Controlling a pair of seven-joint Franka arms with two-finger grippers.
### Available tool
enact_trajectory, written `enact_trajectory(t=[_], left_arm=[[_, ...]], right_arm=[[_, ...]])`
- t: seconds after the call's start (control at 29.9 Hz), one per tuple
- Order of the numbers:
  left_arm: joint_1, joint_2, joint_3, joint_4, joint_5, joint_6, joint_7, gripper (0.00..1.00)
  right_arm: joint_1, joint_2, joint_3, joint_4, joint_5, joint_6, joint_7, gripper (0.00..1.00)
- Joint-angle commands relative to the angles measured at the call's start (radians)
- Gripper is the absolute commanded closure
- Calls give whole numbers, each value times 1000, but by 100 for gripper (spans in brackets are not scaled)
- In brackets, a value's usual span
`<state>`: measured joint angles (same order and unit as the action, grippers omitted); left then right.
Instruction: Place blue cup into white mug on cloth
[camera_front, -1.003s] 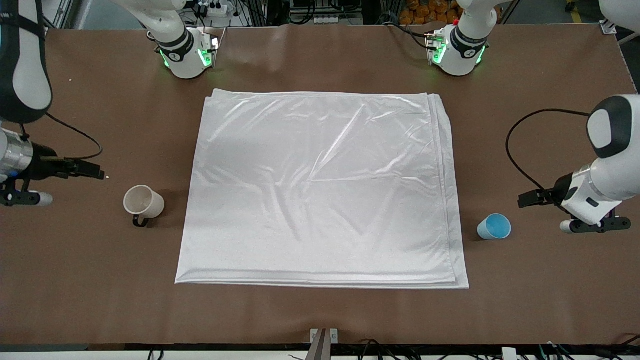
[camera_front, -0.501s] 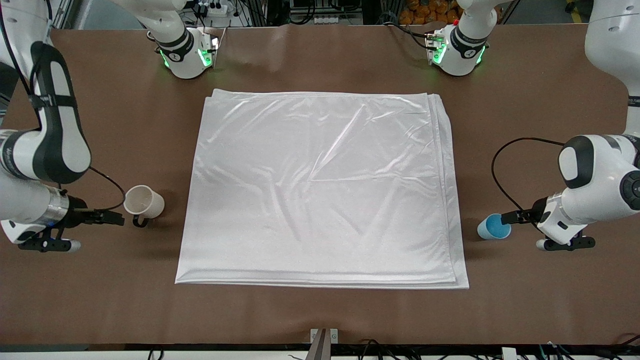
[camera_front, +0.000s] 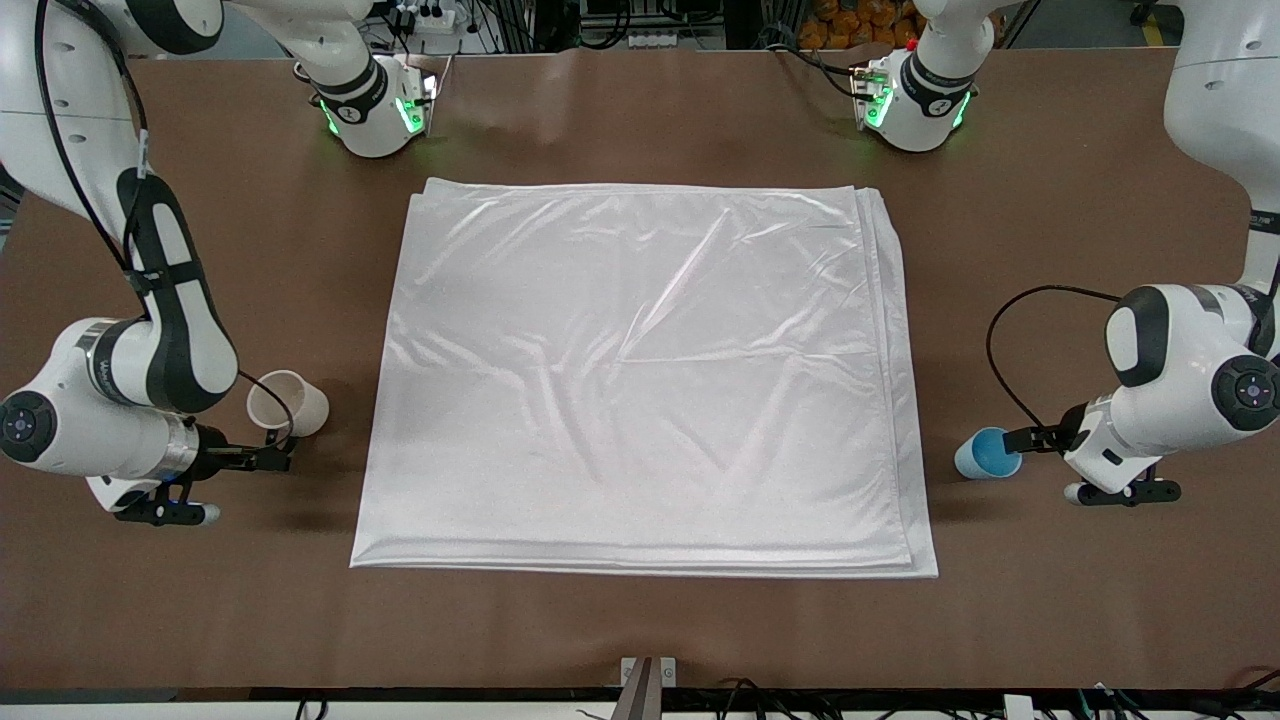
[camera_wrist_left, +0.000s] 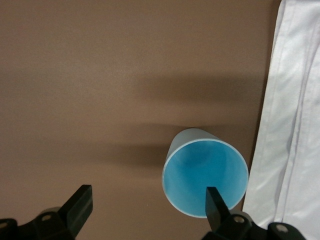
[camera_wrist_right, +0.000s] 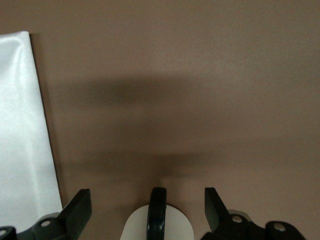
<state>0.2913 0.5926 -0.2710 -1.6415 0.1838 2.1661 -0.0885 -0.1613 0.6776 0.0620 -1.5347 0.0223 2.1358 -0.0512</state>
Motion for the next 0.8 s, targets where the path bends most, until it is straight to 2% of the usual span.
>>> enact_trajectory(t=[0.0, 0.07, 0.17, 0.33, 0.43, 0.5, 0.6, 0.77], left_arm=[[11, 26, -11, -1, 33, 32, -22, 0], [12, 32, -11, -3, 33, 41, -23, 0], [12, 47, -11, -4, 33, 58, -23, 0], [12, 56, -11, -3, 31, 69, -26, 0], [12, 65, -11, -3, 28, 78, -30, 5], [11, 72, -11, -3, 28, 86, -37, 16], [11, 79, -11, 0, 26, 86, -42, 38], [8, 79, -11, 0, 26, 86, -42, 71]], right_arm=[[-17, 7, 7, 5, 1, -45, -10, 4], [-20, 7, 7, -4, 1, -63, -15, 10], [-21, 7, 7, -9, 1, -100, -42, 23], [-21, 7, 7, -10, 2, -122, -78, 60], [-20, 7, 7, -10, 2, -122, -78, 79], [-18, 5, 9, -10, 4, -122, -78, 90], [-17, 7, 9, -10, 5, -125, -76, 100], [-12, 5, 9, -10, 5, -126, -65, 100]])
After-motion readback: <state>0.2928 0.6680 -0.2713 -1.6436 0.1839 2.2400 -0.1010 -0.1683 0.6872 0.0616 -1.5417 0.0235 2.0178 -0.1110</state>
